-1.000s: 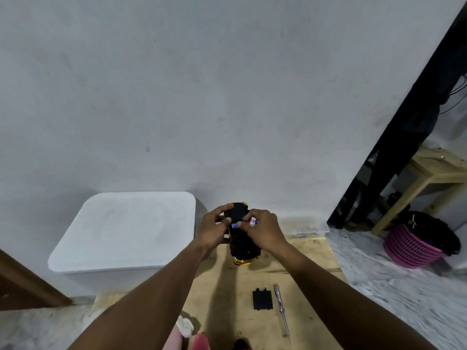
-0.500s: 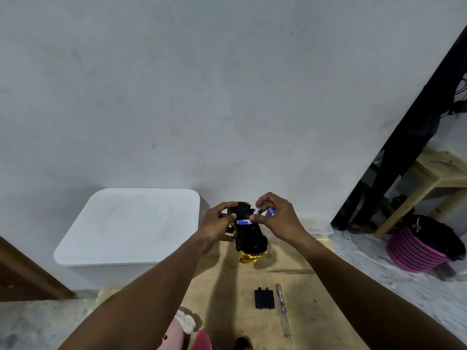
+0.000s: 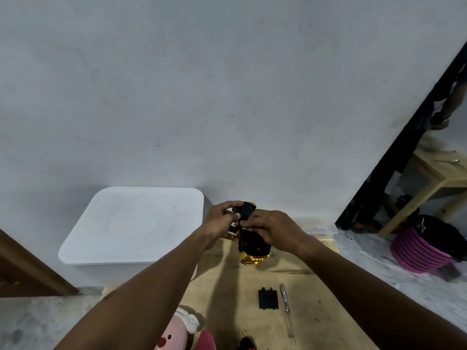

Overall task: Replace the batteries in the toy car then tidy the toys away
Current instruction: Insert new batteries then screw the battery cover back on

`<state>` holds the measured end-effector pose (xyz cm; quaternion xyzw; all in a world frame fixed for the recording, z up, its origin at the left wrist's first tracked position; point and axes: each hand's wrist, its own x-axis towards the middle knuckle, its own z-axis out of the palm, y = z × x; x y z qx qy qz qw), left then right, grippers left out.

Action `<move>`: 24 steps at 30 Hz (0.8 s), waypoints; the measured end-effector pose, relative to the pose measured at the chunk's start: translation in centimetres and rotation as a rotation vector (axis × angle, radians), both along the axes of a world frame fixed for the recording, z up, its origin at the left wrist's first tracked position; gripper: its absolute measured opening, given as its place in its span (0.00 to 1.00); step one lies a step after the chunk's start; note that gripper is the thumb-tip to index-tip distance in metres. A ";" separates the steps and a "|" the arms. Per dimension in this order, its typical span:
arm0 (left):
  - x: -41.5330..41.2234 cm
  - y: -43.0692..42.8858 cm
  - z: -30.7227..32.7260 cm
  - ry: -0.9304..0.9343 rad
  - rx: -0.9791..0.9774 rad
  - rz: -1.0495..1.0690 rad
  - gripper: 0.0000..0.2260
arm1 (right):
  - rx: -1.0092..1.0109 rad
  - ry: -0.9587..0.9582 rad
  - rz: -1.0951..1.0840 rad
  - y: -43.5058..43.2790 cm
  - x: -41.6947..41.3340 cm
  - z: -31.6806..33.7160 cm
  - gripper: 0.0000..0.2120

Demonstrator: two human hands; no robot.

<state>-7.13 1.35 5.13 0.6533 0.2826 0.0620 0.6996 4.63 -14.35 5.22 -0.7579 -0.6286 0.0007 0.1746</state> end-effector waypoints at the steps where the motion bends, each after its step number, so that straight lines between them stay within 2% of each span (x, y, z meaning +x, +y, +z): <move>1: 0.0 0.0 -0.1 0.001 -0.002 0.000 0.15 | 0.000 -0.012 0.006 0.1 0.0 0.0 0.14; 9: -0.1 0.4 -0.5 -0.003 -0.030 0.015 0.16 | -0.015 -0.080 0.000 0.9 0.0 -0.7 0.13; 14: -0.3 0.5 -1.2 0.000 -0.064 0.047 0.16 | -0.110 0.018 -0.039 1.1 -0.3 -0.1 0.13; 16: -0.3 0.5 -1.1 -0.008 -0.082 0.065 0.15 | -0.099 0.221 -0.091 1.1 -0.1 0.2 0.16; 19: -0.3 0.8 -1.0 -0.018 -0.082 0.095 0.15 | 0.035 0.576 -0.239 0.9 0.6 0.5 0.23; 24: -0.7 1.0 -1.1 -0.030 -0.081 0.142 0.16 | 0.238 0.819 -0.400 0.8 0.6 1.0 0.21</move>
